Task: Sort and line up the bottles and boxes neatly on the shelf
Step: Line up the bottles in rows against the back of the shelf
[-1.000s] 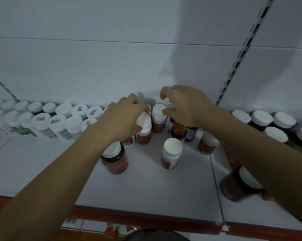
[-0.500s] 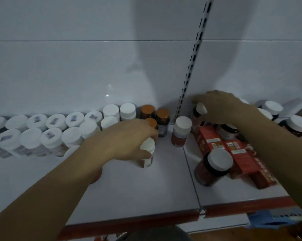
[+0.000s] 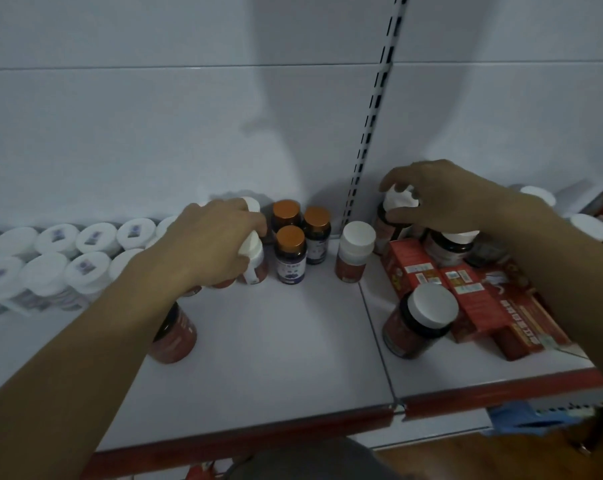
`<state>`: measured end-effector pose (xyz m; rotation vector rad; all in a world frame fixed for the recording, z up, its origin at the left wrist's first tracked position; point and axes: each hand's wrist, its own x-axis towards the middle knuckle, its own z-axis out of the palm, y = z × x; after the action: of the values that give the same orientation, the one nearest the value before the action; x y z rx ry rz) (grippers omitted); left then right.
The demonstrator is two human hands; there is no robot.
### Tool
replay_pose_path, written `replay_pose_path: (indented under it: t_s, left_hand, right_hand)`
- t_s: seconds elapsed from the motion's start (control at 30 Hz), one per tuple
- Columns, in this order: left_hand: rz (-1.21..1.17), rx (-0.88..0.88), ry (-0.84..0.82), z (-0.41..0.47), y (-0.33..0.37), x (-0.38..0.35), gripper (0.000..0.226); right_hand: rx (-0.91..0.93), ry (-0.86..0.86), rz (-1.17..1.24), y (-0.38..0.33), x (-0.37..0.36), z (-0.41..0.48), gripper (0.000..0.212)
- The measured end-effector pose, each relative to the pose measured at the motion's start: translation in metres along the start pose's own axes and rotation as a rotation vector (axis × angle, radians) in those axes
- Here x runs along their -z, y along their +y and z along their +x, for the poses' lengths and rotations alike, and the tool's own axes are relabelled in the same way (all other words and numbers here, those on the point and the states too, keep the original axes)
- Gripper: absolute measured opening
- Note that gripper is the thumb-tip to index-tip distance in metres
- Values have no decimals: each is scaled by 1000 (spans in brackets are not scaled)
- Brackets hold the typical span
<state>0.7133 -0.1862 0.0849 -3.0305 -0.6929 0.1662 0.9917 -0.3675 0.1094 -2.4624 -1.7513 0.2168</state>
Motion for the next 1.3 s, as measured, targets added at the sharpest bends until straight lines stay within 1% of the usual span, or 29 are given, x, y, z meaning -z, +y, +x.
replay_pose_path:
  t_s: [0.07,0.1,0.2,0.3,0.37,0.43,0.47,0.53,0.6,0.7,0.8,0.83,0.87,0.97,1.03,1.2,1.3]
  left_hand:
    - [31,19,21,2,3,-1,45]
    - [27,13,59,3,6,0,44]
    - [-57,-33,186,8,17,9,39]
    - [-83,-20,190,18,15,18,40]
    - [-93,-20,191,22,14,20,40]
    - [-82,-63,168,25,20,19,42]
    - [-51,-94,136,28,24,17,47]
    - [33,-138,55,36,33,10,66]
    - [128,-135,1,47,37,5,83]
    - [185,-122,-9,60,42,7,94]
    - [194,-111,-43,69,49,12,109]
    - [212,-99,-42,71,52,13,109]
    - [233,-90,-20,74,53,12,104]
    - [202,-66,87,77,51,7,76]
    - [161,-58,112,77,50,4,66]
    - [78,-88,143,74,60,-11,63]
    - [101,-54,178,77,63,-22,67]
  right_hand:
    - [43,7,-9,-2,0,-3,40]
    - [56,13,-17,-4,0,-5,39]
    - [100,-18,-8,-18,-2,-9,45]
    - [146,-114,14,-38,-17,-8,54]
    - [167,-150,12,-43,-32,-5,50]
    - [159,-134,18,-43,-35,-4,44]
    - [147,-110,20,-41,-31,-3,42]
    - [126,-49,27,-37,-21,-3,42]
    - [130,37,38,-30,-8,-3,41]
    - [126,160,62,-23,13,-4,39]
    - [98,216,83,-17,25,-6,39]
    - [97,221,89,-16,26,-8,39]
    - [99,223,95,-15,26,-9,38]
    - [114,235,103,-14,24,-13,38]
    - [118,242,116,-15,22,-13,38]
    - [129,176,130,-20,13,-6,38]
    - [131,199,117,-22,13,-2,39]
